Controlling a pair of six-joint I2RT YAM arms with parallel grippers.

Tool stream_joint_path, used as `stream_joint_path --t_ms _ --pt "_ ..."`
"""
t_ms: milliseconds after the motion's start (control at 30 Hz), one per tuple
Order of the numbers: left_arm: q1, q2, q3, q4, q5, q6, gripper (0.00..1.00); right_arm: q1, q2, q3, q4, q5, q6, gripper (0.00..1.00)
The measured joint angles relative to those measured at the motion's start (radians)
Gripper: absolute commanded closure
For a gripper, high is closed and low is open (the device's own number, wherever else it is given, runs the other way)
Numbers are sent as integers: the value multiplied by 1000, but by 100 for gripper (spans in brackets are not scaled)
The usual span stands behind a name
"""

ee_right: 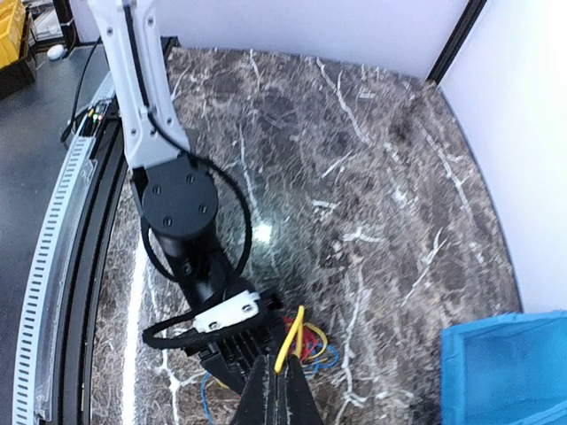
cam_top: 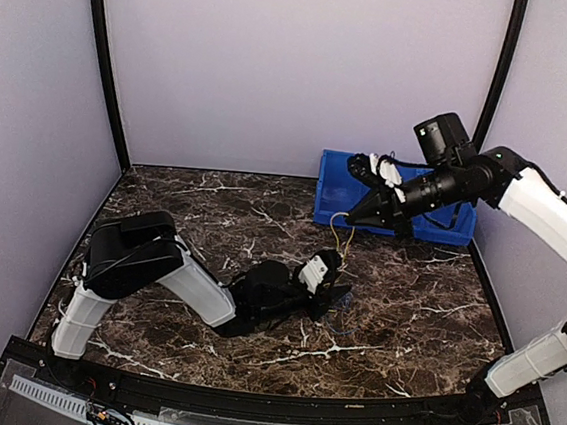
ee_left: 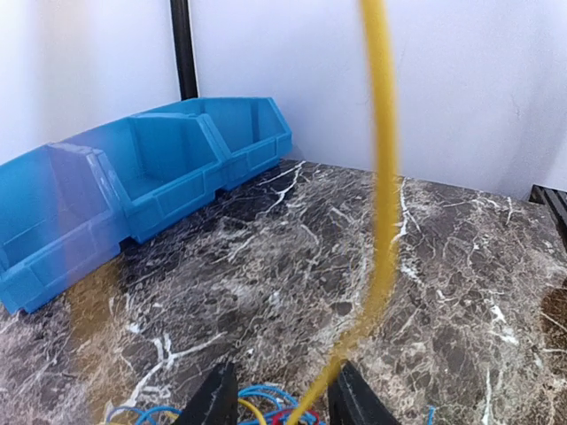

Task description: Untangle the cables

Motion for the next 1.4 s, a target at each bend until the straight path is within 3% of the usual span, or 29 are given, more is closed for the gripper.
stream_joint_path --t_ms 233,433,733,967,1033,1133,1400 --pt "-2 6 -50 19 -74 -14 74 -116 24 388 -69 -109 11 100" --pt "-2 6 -64 32 -85 -14 78 -211 44 620 -110 -195 35 100" --pt "-2 -14 -98 76 -90 -15 77 -278 76 777 -158 -234 83 100" --pt "-2 -43 -134 79 -103 -22 74 -307 35 798 -56 -276 157 100" --pt "-5 -50 -155 82 -106 -24 74 -307 18 778 -31 -281 169 100" --pt "-8 -69 -202 73 -107 -25 74 -309 -53 618 58 -283 179 100" --pt "-8 -232 -397 17 -107 2 76 -342 -263 -63 182 -168 141 100"
